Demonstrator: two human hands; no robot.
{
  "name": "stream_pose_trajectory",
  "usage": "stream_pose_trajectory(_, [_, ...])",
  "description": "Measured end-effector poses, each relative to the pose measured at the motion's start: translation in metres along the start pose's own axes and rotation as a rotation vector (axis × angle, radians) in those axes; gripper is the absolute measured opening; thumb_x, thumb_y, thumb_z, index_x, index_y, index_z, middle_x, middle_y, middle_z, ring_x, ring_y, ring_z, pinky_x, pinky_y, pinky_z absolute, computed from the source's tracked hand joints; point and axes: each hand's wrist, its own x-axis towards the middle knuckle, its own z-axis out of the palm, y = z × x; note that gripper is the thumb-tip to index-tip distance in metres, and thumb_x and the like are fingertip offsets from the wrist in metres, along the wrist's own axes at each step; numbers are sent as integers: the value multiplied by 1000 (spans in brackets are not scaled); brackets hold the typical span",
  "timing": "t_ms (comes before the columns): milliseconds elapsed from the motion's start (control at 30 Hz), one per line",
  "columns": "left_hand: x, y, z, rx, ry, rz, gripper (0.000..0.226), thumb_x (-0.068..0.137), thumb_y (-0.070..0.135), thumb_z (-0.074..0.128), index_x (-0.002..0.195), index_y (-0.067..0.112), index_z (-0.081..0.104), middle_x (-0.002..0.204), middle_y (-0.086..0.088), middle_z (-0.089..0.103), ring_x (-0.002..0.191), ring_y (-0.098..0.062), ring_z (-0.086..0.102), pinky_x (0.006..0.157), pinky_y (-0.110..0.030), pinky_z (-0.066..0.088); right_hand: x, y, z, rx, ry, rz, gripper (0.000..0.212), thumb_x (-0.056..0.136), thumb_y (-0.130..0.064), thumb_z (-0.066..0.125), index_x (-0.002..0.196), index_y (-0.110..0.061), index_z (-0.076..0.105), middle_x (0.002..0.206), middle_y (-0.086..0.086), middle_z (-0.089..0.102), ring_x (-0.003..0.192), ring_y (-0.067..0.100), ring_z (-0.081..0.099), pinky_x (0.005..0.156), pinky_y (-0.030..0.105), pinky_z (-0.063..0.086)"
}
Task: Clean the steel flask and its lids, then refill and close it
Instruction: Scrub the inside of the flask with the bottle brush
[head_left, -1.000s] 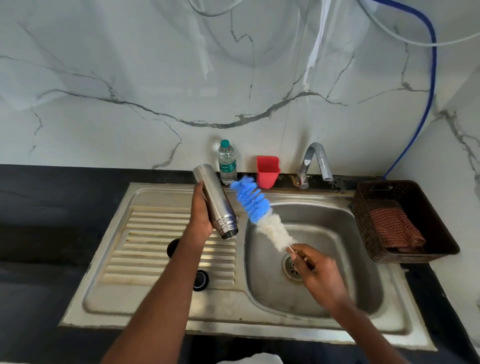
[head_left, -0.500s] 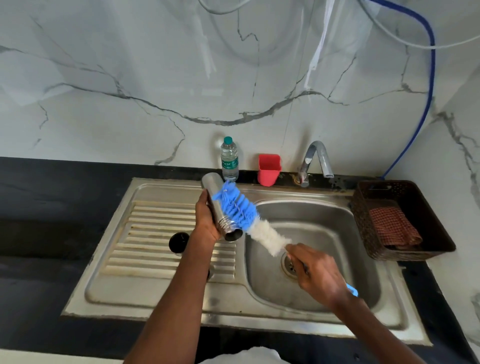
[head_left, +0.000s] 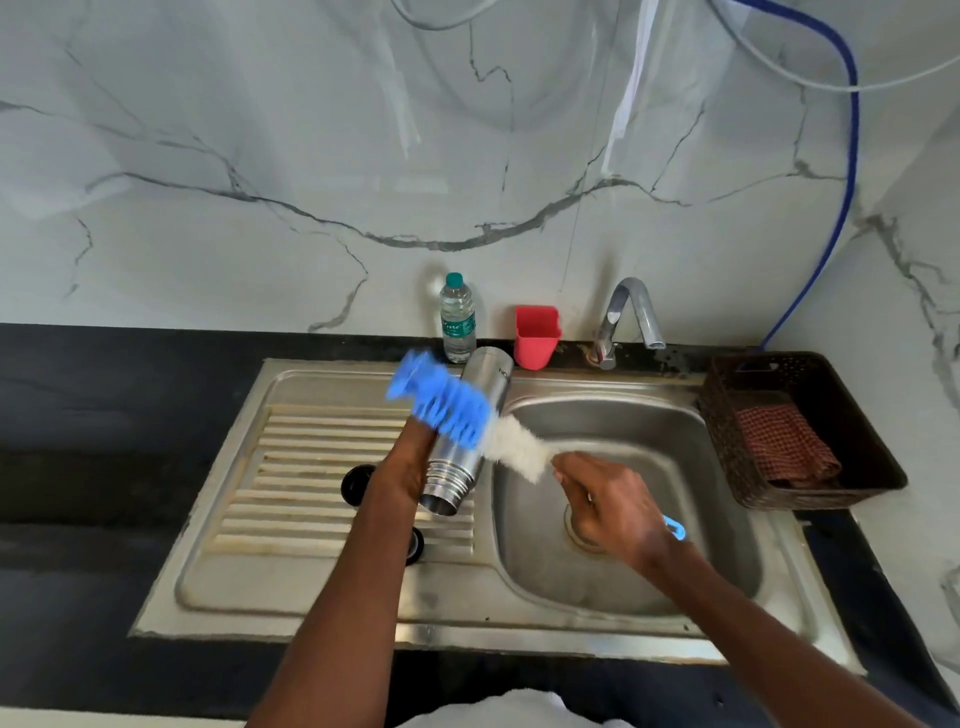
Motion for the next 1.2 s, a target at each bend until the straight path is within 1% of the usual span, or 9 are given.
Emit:
stream_pose_trajectory(133, [-9, 16, 20, -30, -181, -79, 60, 103, 51, 55, 115, -7, 69, 94, -25, 73, 64, -33, 73, 56, -35, 63, 29, 5, -3, -23, 129, 170, 10, 96, -9, 62, 98, -18, 65, 74, 0, 64, 65, 30, 60, 54, 35, 41])
stream_pose_trajectory(333, [-16, 4, 1, 75, -138, -44, 58, 70, 55, 84, 97, 5, 74, 82, -18, 76, 59, -28, 73, 54, -34, 62, 11, -28, -5, -5, 21, -73, 18, 97, -13, 60, 112, -23, 60, 88, -3, 64, 70, 27, 62, 52, 35, 47])
stream_pose_trajectory(533, [-19, 6, 25, -28, -364, -53, 65, 100, 52, 56, 132, -5, 66, 111, -32, 68, 78, -36, 73, 72, -40, 64, 42, -10, -14, -3, 203, 256, 7, 97, -11, 60, 97, -18, 61, 72, 3, 63, 63, 31, 58, 52, 33, 34])
stream_pose_trajectory(700, [-25, 2, 8, 2, -289, -35, 59, 57, 48, 99, 88, 1, 82, 74, -15, 73, 53, -25, 72, 47, -30, 59, 6, -39, -12, 34, 33, -50, 14, 97, -14, 59, 108, -23, 59, 87, -4, 64, 69, 26, 60, 53, 36, 45])
stream_pose_trajectory(800, [-31, 5, 17, 1, -236, 23, 81, 78, 45, 89, 133, -7, 63, 103, -20, 70, 75, -27, 75, 67, -35, 63, 13, -31, -7, 70, 88, 108, 17, 97, -8, 61, 98, -24, 57, 72, -6, 56, 62, 25, 54, 52, 34, 40])
stream_pose_trajectory(933, [-32, 11, 21, -76, -264, 8, 68, 102, 45, 63, 144, -7, 56, 130, -32, 58, 105, -43, 68, 88, -49, 60, 23, -10, -9, 157, 108, 316, 12, 102, -17, 56, 99, -29, 59, 58, -7, 51, 51, 21, 50, 52, 39, 43])
stream_pose_trajectory(1033, [-33, 10, 10, -55, -117, -5, 49, 105, 45, 56, 106, -1, 74, 95, -22, 74, 72, -34, 74, 64, -40, 64, -2, -20, -18, 137, -71, 148, 9, 101, -34, 48, 98, -30, 56, 60, -7, 53, 51, 20, 51, 51, 42, 46])
stream_pose_trajectory(1100, [-33, 4, 1, -108, 4, 32, 45, 110, 42, 47, 92, 6, 67, 70, -11, 75, 52, -26, 72, 45, -33, 59, -20, -23, -22, 143, -155, 44, 15, 103, -39, 42, 96, -31, 51, 59, -6, 53, 48, 21, 51, 48, 41, 44])
stream_pose_trajectory(1200, [-40, 4, 4, -131, -37, 23, 47, 110, 41, 49, 96, 1, 70, 78, -16, 74, 60, -29, 73, 55, -35, 63, -14, -9, -12, -11, -104, 58, 19, 102, -34, 43, 113, -30, 58, 65, 5, 66, 58, 36, 61, 50, 37, 44])
